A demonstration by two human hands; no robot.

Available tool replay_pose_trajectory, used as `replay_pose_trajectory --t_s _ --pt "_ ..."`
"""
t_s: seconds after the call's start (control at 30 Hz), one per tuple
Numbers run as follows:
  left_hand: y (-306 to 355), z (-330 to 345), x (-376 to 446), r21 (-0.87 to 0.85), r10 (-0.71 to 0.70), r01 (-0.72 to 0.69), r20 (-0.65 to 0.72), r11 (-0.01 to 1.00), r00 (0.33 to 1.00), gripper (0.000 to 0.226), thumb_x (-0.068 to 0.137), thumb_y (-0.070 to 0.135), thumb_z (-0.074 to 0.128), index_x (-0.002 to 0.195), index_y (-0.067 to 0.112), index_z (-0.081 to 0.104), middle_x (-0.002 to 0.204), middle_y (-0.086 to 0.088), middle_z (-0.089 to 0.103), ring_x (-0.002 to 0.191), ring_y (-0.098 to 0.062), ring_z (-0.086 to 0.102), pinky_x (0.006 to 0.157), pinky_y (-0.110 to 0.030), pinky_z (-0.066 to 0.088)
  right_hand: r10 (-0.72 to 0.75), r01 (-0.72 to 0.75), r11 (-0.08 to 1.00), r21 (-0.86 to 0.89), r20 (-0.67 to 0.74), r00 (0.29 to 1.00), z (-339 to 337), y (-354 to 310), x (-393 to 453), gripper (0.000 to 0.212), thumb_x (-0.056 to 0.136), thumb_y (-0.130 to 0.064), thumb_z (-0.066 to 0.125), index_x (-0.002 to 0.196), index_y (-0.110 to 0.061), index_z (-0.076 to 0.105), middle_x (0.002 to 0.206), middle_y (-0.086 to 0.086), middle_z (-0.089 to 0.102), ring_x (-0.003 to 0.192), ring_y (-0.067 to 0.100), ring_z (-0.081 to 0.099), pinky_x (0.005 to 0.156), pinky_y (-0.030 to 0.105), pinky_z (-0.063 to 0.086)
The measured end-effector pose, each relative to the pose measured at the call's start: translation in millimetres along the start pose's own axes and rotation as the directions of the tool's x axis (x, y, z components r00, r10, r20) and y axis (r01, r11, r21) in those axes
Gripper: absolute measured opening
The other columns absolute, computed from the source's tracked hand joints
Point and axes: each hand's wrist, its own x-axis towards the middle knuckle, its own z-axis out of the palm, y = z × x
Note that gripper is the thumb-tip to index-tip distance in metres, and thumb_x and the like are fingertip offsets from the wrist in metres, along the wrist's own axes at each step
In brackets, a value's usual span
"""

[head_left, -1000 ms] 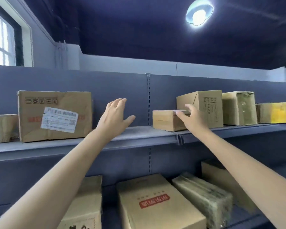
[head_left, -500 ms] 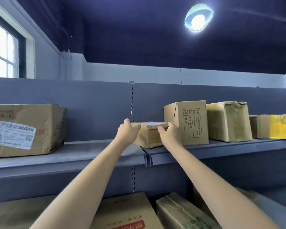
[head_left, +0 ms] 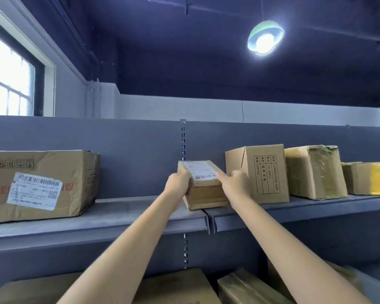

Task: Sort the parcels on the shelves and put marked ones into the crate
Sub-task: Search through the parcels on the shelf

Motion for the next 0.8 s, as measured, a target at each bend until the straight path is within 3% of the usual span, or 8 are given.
replay_pose_trajectory --t_s 0.1,0.2,0.3,0.4,0.6,0.73,0.8 --pt "7.7 -29.7 -25.7 -0.023 0.155 -0.154 0.024 0.988 0.988 0.015 0.078 0.003 0.042 0.079 -0.001 0.056 0.084 -0.011 0.061 0.071 -0.023 0.050 0.069 -0.034 0.041 -0.063 0.052 0.995 0.087 0.125 0.990 -5.2 -7.9 -24.0 0.015 0.080 -0.020 0.067 0.082 -0.005 0.065 0.082 0.005 0.062 0.076 0.021 0.055 0.060 0.026 0.039" --pt "14.0 -57.3 -51.1 -0.108 0.285 -0.281 0.023 0.954 0.958 0.027 0.071 0.006 0.048 0.087 -0.011 0.059 0.087 -0.013 0.066 0.075 -0.023 0.057 0.071 -0.033 0.043 -0.166 0.139 0.960 0.244 0.094 0.982 -7.9 -18.7 -56.2 0.020 0.076 -0.016 0.072 0.095 -0.014 0.069 0.090 -0.004 0.069 0.083 0.012 0.063 0.073 0.026 0.050" --pt "10.8 -77.7 -75.5 -0.117 0.392 -0.392 -0.025 0.912 0.920 0.015 0.082 0.004 0.058 0.084 0.015 0.068 0.093 -0.006 0.071 0.084 -0.023 0.065 0.076 -0.036 0.052 -0.227 0.204 0.932 0.300 0.043 0.973 -3.3 -26.1 -88.7 0.023 0.073 -0.014 0.074 0.093 -0.022 0.065 0.090 -0.007 0.068 0.084 0.006 0.063 0.078 0.026 0.053" --pt "-2.0 -94.5 -95.6 -0.142 0.420 -0.432 -0.107 0.891 0.901 0.033 0.081 -0.008 0.058 0.089 0.024 0.063 0.092 0.000 0.069 0.086 -0.016 0.065 0.074 -0.026 0.055 -0.230 0.219 0.941 0.257 0.012 0.973 10.7 -28.2 -120.3 0.032 0.072 -0.014 0.077 0.100 -0.016 0.062 0.101 0.002 0.066 0.090 0.014 0.062 0.080 0.028 0.053" --pt "-19.3 -126.2 -127.2 -0.146 0.430 -0.449 -0.147 0.881 0.891 0.039 0.077 -0.016 0.055 0.106 0.010 0.062 0.097 -0.003 0.069 0.085 -0.010 0.065 0.063 -0.015 0.051 -0.201 0.177 0.930 0.322 0.042 0.979 28.5 -32.8 -163.4 0.033 0.069 -0.011 0.078 0.092 -0.019 0.056 0.098 0.000 0.067 0.083 0.009 0.062 0.072 0.020 0.051" --pt "-15.6 -145.6 -137.6 -0.098 0.434 -0.454 -0.172 0.885 0.884 0.038 0.078 -0.015 0.054 0.105 0.010 0.065 0.094 0.000 0.071 0.080 -0.007 0.066 0.062 -0.015 0.050 -0.210 0.162 0.905 0.392 0.084 0.974 38.0 -39.7 -179.7 0.034 0.071 -0.010 0.076 0.095 -0.022 0.054 0.101 0.000 0.065 0.086 0.006 0.061 0.072 0.015 0.049" --pt "-13.6 -151.9 -142.0 -0.108 0.410 -0.433 -0.184 0.895 0.893 0.028 0.079 -0.013 0.055 0.094 0.009 0.064 0.086 0.003 0.072 0.073 -0.006 0.066 0.059 -0.017 0.051 -0.250 0.200 0.896 0.397 0.080 0.965 39.0 -44.1 -184.3 0.033 0.074 -0.014 0.074 0.100 -0.023 0.055 0.105 -0.001 0.062 0.091 0.008 0.059 0.074 0.015 0.047"
